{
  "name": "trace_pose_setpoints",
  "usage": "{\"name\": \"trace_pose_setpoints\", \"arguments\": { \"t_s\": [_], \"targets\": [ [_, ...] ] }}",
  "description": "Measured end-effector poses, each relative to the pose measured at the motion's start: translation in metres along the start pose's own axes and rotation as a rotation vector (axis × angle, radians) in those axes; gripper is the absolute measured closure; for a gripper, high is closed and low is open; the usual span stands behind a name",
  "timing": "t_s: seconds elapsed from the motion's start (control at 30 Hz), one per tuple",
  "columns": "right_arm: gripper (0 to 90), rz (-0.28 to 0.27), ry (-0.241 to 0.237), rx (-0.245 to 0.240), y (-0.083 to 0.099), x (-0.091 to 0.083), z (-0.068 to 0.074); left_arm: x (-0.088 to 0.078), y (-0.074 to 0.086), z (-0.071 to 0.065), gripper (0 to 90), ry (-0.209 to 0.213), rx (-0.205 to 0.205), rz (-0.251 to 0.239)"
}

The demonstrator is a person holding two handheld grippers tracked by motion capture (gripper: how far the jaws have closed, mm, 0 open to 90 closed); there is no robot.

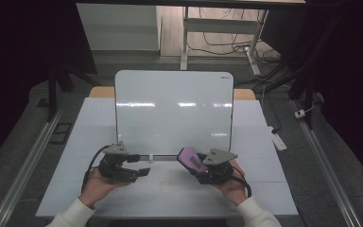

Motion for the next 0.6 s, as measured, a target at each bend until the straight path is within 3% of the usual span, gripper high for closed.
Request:
{"name": "trace_pose_setpoints", "arguments": {
  "t_s": [0.1, 0.3, 0.6],
  "targets": [
    [40.2, 0.0, -0.009, 0.002, 0.0, 0.0, 0.002, 0.004, -0.005, -0.002, 31.1, 0.014, 0.013, 0.003],
    [40.2, -0.012, -0.053, -0.009, -0.002, 0.001, 0.005, 0.013, -0.017, -0.008, 30.8, 0.048, 0.078, 0.014],
    [40.2, -0.005, -0.181, -0.053, -0.001, 0.004, 0.016, 0.034, -0.031, -0.012, 26.4, 0.135, 0.169, 0.067]
  ]
}}
Point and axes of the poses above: each handheld gripper's, and its own axes: x roughly forward along the jaws, y roughly out of its underside, z roughly to its left, the point moved 4 cm from there along x, roughly forward along the jaws, and after that the axes turned 9 degrees about y, right-handed, at the moved point
